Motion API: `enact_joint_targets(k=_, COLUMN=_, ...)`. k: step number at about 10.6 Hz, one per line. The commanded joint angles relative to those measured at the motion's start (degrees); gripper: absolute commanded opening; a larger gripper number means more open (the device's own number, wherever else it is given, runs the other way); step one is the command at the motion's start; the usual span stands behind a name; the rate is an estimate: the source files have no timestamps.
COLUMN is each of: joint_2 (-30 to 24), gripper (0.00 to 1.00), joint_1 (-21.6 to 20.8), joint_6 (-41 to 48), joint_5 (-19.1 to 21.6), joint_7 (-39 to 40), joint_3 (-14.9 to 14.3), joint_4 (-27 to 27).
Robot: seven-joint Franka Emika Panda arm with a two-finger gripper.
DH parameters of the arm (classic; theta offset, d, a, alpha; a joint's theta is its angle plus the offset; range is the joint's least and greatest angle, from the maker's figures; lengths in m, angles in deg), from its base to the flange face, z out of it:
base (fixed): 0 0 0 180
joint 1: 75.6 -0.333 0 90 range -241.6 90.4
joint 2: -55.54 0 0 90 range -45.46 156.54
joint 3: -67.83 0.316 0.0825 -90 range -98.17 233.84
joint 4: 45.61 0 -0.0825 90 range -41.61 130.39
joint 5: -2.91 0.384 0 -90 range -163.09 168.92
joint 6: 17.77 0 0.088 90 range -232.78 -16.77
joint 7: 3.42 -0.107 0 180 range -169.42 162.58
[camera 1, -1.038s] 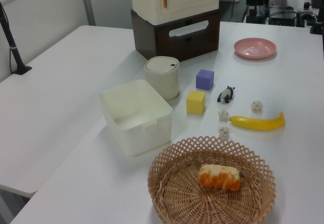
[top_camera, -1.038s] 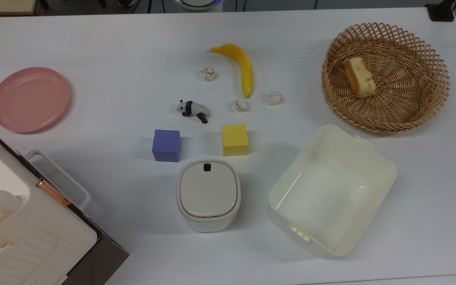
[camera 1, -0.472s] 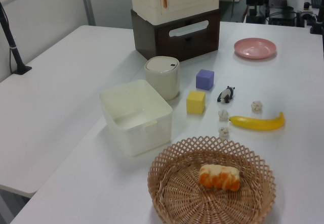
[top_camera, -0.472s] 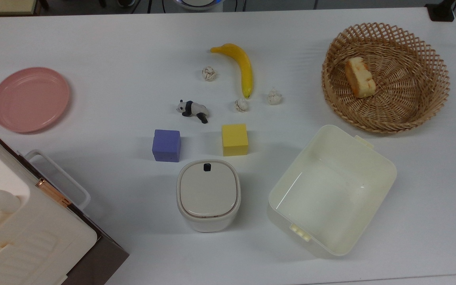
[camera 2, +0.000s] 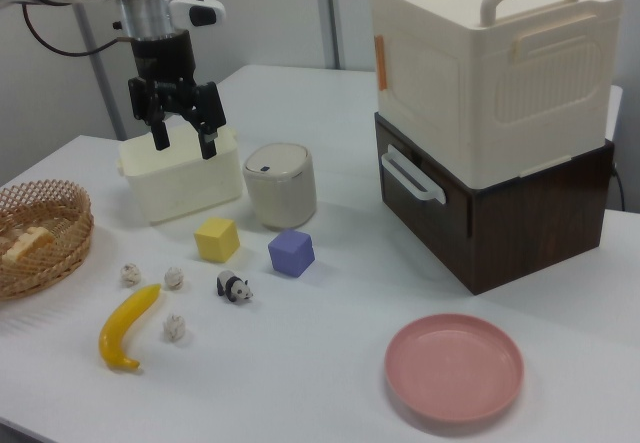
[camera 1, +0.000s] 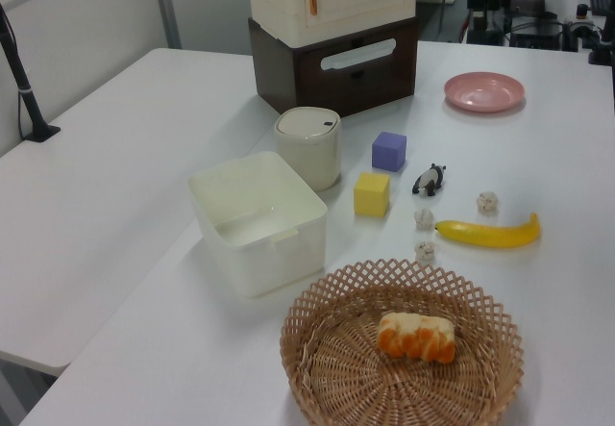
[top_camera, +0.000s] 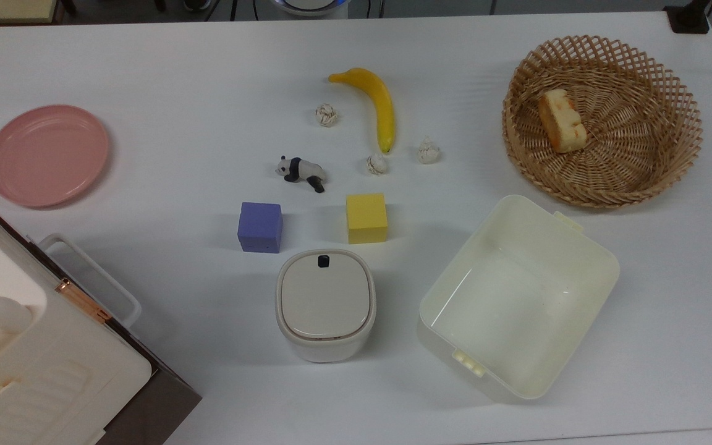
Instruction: Open the trash can
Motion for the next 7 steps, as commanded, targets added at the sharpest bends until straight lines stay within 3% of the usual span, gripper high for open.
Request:
enact_joint_targets(k=1, joint_2=-0.36, gripper=1.0, joint_1=-0.33, joint_6=-0.49, joint_5=-0.39, joint_7=0.2, joint_3=0.05, joint_4=0.48)
enact_joint_targets(k=7, joint_2=-0.18, gripper=1.0, joint_1=-0.07, joint_6=-0.4, joint_5=-0.3, joint_7=0.2, joint_3=0.14, joint_4=0.57)
